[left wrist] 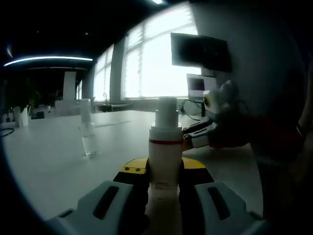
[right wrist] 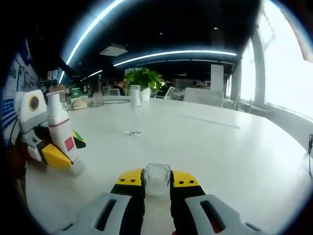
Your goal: Clamp pump bottle remove cover press pump head put on cover
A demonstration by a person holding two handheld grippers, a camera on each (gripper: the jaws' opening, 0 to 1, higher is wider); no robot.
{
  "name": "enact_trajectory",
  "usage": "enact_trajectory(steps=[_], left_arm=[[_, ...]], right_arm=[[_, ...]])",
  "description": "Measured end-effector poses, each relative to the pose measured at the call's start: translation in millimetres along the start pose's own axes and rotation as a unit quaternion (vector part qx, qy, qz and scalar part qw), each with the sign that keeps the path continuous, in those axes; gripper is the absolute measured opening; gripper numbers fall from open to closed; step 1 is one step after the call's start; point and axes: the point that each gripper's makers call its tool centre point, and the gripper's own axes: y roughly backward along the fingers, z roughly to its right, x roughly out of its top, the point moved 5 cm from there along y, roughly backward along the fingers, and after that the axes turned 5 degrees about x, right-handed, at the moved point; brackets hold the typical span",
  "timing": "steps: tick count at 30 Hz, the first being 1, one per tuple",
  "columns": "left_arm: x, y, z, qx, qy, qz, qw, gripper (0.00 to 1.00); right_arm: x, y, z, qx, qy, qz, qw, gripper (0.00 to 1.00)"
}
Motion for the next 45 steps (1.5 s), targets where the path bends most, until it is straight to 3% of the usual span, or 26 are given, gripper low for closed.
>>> enact_trajectory(steps=[25, 45], left_arm=[[0.1, 0, -0.1, 0.001, -0.001, 0.0, 1.0, 0.14], [-0.2, 0, -0.2, 0.002, 0.0, 0.0, 1.0, 0.14]], right_arm=[[12.7, 13, 0, -0.002, -0.005, 0.023, 0.9997, 0.15], [42.5, 32, -17, -0.001, 0.019, 0.057, 0.9982, 0.15]])
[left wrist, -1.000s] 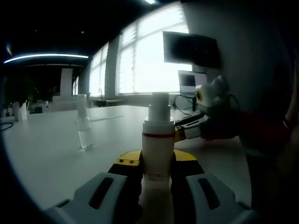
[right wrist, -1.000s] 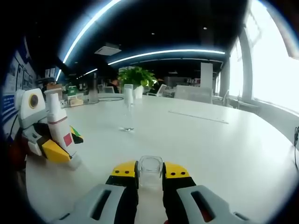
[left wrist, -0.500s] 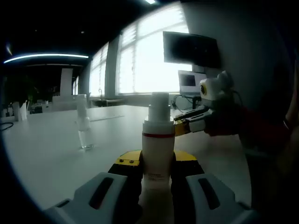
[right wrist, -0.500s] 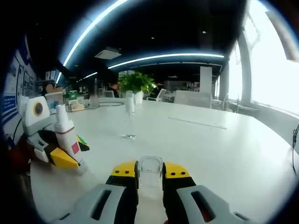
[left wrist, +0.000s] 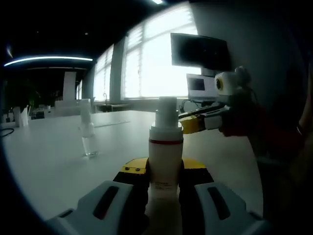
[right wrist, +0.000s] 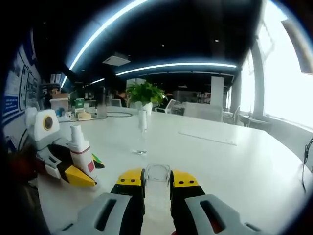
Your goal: Clamp pump bottle remove cover press pump head put on cover
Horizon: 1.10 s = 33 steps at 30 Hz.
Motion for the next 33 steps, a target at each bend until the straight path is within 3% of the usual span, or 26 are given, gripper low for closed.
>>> enact_trajectory(steps=[14, 33], left_arm=[[-0.1, 0, -0.1, 0.0, 0.0, 0.0, 1.0, 0.14], [0.3, 0, -0.6, 0.001, 0.0, 0.0, 1.0, 0.14]], right_arm=[[34.6, 12, -19, 0.011, 0.025, 0.037, 0.999, 0.15], [63.3, 19, -39, 0.035, 0.038, 0.075, 0.9958, 0.15]])
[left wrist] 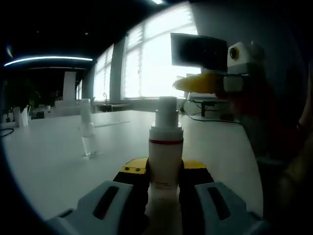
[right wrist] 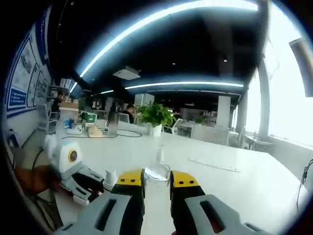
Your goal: Clamp pump bottle remove cover press pump head put on cover
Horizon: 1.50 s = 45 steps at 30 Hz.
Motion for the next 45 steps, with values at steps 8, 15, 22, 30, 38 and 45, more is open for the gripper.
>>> enact_trajectory(steps=[8, 15, 22, 30, 38, 45], left_arm=[[0.0, 0, 0.1, 0.0, -0.001, 0.0, 1.0, 0.14], [0.0, 0, 1.0, 0.0, -0.001, 0.0, 1.0, 0.14], [0.0, 1, 0.8, 0.001, -0.002, 0.0, 1.0, 0.14], [0.1, 1, 0.5, 0.001, -0.003, 0.0, 1.0, 0.14], [0.2, 1, 0.5, 0.001, -0.004, 0.0, 1.0, 0.14], [0.1, 0, 0.8, 0.001, -0.003, 0.0, 1.0, 0.14]], right_arm=[[10.4, -1, -15, 0.019, 0.004, 0.013, 0.9997, 0.15], [19.3, -3, -30, 0.036, 0.003, 0.028, 0.999, 0.15], [23.8, -6, -39, 0.054, -0.016, 0.039, 0.9976, 0.15], [20.2, -13, -47, 0.067, -0.018, 0.033, 0.997, 0.15], [14.6, -18, -51, 0.076, -0.029, 0.023, 0.9964, 0.15], [8.9, -23, -53, 0.082, -0.045, 0.014, 0.9955, 0.15]])
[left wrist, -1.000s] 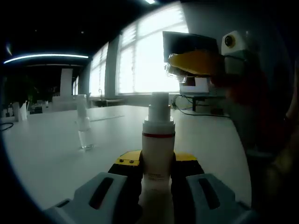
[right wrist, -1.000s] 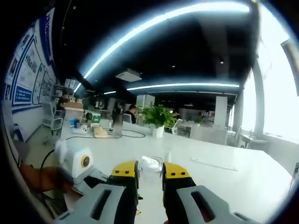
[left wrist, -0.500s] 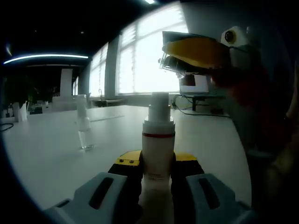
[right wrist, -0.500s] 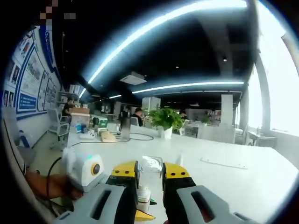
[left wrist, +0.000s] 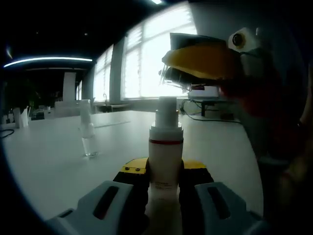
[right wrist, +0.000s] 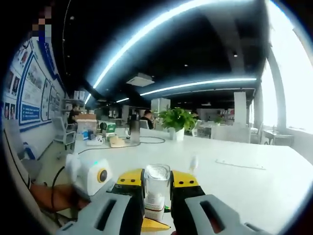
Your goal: Clamp pump bottle remove cover press pump head put on cover
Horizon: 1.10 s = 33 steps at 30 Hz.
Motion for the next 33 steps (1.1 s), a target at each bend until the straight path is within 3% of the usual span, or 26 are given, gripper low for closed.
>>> enact_trajectory(steps=[20, 33], left_arm=[[0.0, 0, -1.1, 0.001, 0.002, 0.0, 1.0, 0.14], [-0.1, 0, -1.2, 0.0, 0.0, 0.001, 1.0, 0.14]], right_arm=[[-7.0, -3, -1, 0.004, -0.008, -0.022, 0.9997, 0.15], [-20.5, -9, -3, 0.006, -0.001, -0.063, 0.998, 0.15]])
